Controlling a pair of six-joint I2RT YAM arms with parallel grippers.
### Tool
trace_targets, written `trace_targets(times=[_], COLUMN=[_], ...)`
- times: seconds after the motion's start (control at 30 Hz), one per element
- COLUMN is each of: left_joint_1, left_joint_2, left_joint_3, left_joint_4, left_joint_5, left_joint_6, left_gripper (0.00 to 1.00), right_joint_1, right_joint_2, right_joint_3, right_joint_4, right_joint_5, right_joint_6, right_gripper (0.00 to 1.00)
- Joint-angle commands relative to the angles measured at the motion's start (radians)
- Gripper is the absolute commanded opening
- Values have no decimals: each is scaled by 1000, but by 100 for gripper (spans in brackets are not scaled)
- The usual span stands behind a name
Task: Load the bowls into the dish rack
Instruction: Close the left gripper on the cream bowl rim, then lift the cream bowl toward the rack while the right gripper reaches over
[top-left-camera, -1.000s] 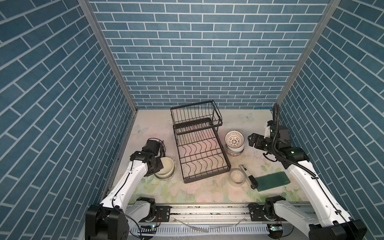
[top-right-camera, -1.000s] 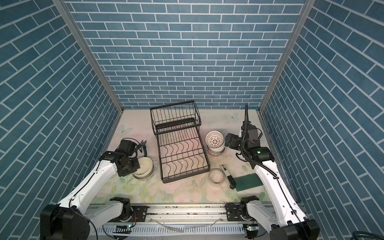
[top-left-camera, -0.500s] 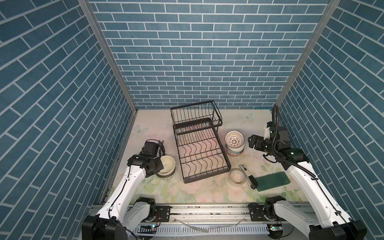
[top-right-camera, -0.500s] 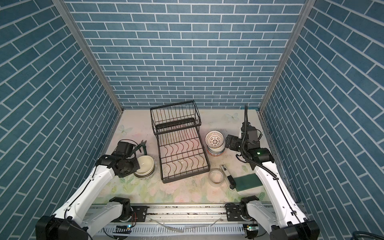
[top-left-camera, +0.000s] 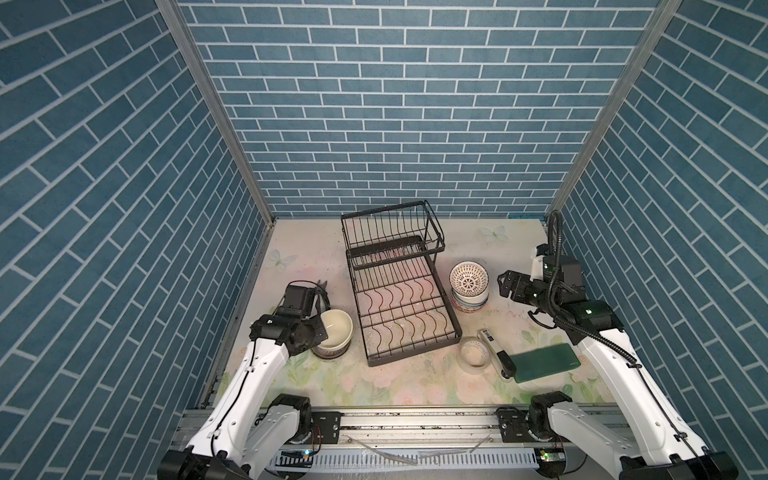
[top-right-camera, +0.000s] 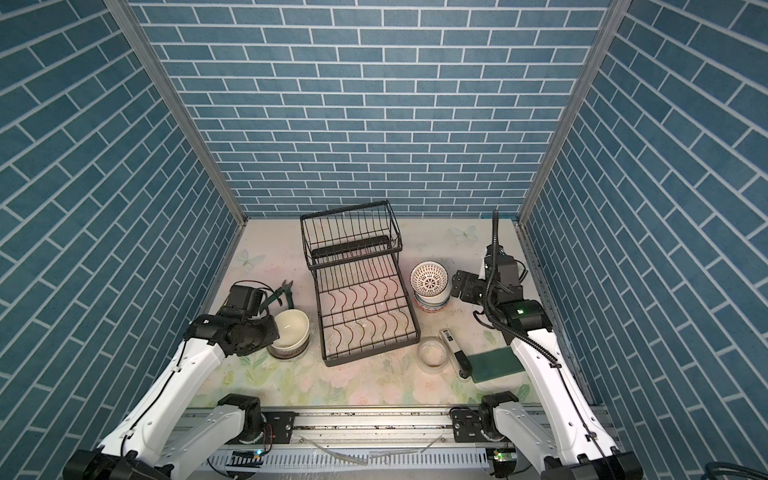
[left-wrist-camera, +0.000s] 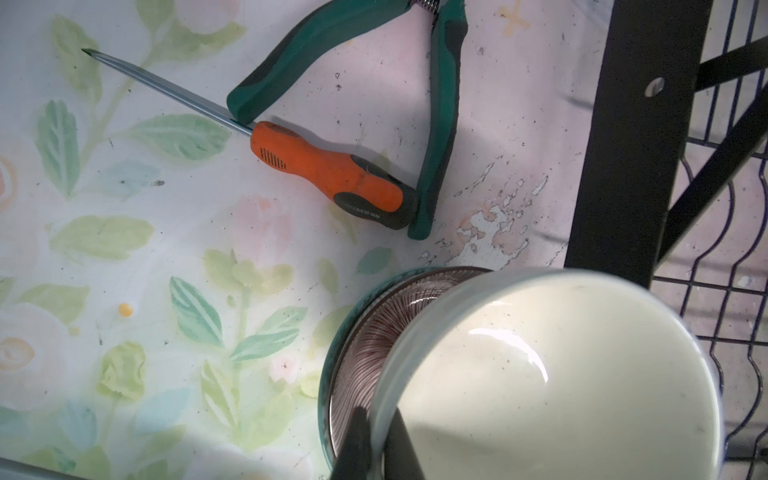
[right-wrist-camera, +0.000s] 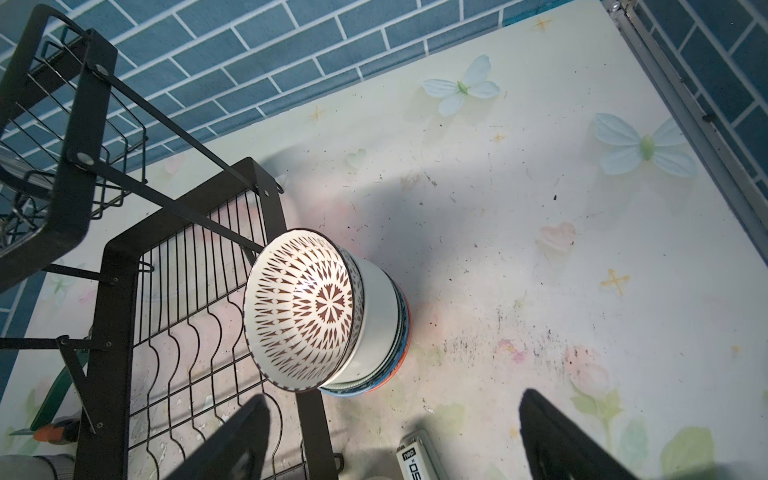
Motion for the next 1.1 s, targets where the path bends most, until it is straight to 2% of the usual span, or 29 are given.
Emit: trace_targets(times=[0.0, 0.6, 0.93, 1.07], left_joint_1=[-6, -6, -31, -69], left_joint_2=[-21, -85, -139, -124], left_joint_3=[44, 96, 109, 99], left_joint_4=[-9, -33, 98, 185], left_joint_5=[25, 116, 266, 298], left_joint_6=[11, 79, 66, 33], left_gripper=[0, 0, 0, 0], right_joint_1=[4, 18, 90, 133], right_joint_2=[-18, -36, -11, -1], right_joint_3=[-27, 20, 92, 88], right_joint_4=[-12, -35, -40, 16], right_joint_5=[10, -52, -71, -147], right_joint_6=[-19, 7, 33, 63], right_gripper=[93, 93, 94, 94])
